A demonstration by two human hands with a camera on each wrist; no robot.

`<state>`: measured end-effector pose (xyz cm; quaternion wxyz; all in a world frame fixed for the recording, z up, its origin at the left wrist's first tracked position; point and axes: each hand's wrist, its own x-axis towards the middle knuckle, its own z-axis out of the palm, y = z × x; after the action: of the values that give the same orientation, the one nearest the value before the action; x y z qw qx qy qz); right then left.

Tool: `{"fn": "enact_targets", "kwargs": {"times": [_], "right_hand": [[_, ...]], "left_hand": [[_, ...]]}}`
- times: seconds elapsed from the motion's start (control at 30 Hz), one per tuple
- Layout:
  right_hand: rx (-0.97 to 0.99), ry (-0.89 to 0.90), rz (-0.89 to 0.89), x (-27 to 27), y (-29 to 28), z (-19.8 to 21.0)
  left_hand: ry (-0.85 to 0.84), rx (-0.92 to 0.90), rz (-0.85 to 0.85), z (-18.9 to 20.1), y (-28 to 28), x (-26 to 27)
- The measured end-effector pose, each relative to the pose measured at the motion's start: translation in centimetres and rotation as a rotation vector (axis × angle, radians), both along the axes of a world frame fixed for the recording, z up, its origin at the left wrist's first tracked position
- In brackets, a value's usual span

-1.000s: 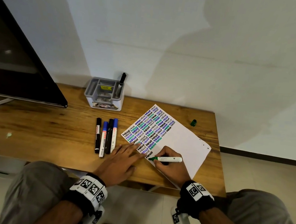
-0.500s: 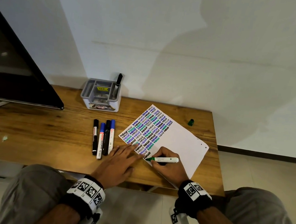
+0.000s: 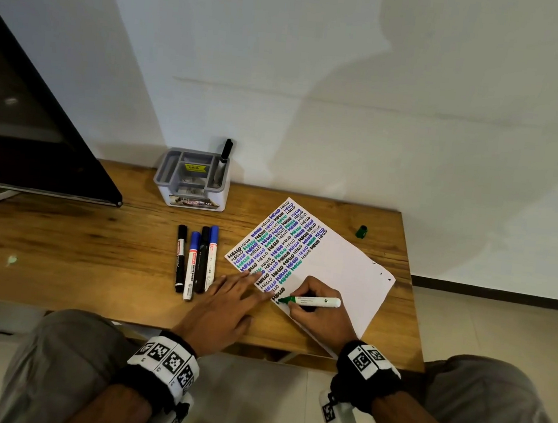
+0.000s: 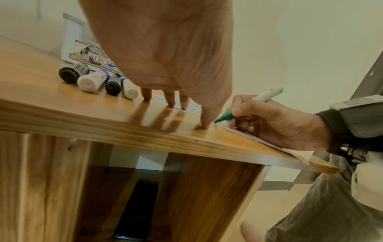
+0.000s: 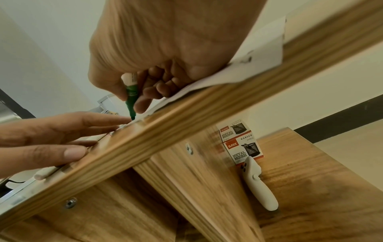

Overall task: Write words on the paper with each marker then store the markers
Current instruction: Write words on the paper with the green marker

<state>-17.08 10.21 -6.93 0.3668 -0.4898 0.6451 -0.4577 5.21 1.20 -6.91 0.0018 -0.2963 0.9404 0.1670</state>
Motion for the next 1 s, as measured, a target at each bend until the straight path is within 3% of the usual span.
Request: {"fn": "enact_targets", "kwargs": {"times": [1.0], "right_hand": [[-0.029, 0.065, -0.007, -0.52, -0.34, -0.44]], "left_hand": [[-0.043, -0.008, 0.008, 0.0, -0.12, -0.16]]}}
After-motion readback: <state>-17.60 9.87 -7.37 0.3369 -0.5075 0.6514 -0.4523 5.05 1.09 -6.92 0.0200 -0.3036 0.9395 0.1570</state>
